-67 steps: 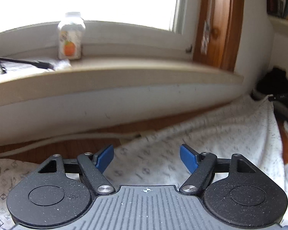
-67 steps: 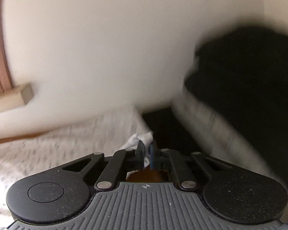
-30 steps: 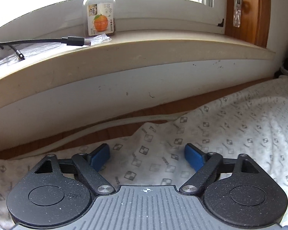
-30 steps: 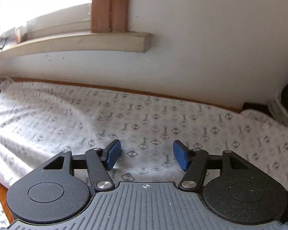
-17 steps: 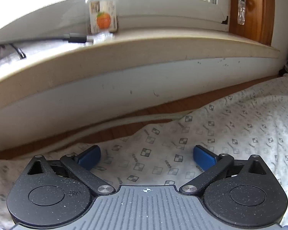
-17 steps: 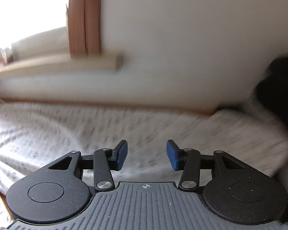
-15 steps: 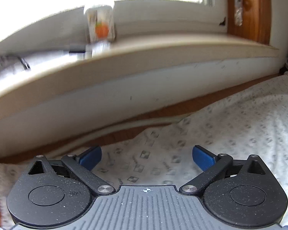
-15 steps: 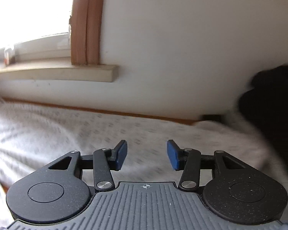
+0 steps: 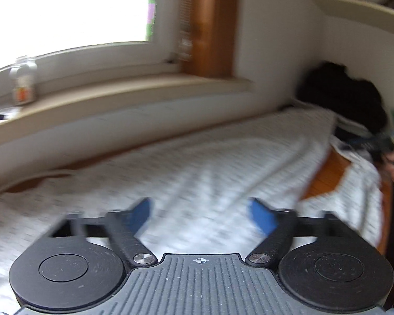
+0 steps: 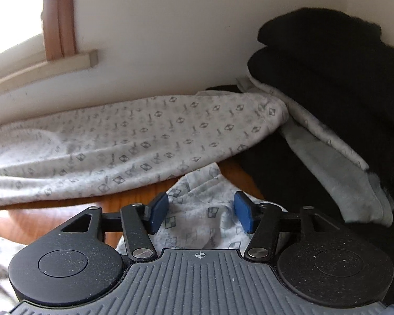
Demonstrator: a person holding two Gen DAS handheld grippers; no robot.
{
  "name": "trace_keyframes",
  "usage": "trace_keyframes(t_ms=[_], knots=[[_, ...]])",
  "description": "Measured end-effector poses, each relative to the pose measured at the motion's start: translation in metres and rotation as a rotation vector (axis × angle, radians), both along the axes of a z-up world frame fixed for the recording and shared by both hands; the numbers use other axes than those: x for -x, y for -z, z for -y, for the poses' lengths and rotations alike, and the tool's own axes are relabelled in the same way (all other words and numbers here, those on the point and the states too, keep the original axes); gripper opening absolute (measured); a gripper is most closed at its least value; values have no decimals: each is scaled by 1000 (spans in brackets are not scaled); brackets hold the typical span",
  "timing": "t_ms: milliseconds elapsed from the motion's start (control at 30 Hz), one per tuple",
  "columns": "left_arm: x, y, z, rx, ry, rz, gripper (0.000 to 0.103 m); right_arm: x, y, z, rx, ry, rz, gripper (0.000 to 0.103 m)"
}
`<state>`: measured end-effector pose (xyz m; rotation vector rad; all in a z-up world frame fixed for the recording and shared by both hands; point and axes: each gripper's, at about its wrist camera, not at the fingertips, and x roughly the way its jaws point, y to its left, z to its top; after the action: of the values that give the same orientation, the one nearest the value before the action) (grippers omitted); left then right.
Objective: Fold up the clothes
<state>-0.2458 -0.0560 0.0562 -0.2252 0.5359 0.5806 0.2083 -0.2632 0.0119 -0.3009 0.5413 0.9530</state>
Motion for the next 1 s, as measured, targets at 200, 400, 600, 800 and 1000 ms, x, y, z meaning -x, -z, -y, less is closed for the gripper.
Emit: trace_keyframes(t_ms=[200,400,600,800,1000], knots=[[-27,7,44,6,107,-8,67,6,-34,56,-150,68,61,2],[-49,18,70,15,211,-37,72,11,-31,122,-161,168,82,1],[-65,29,80,12,264,-67,70,9,-21,119,-137,161,23,7],[-76,35,80,15,282,-83,50,13,-24,67,-120,61,-27,46],[-72,35,84,7,318,-58,12,5,-19,5,8,19,-59,54]])
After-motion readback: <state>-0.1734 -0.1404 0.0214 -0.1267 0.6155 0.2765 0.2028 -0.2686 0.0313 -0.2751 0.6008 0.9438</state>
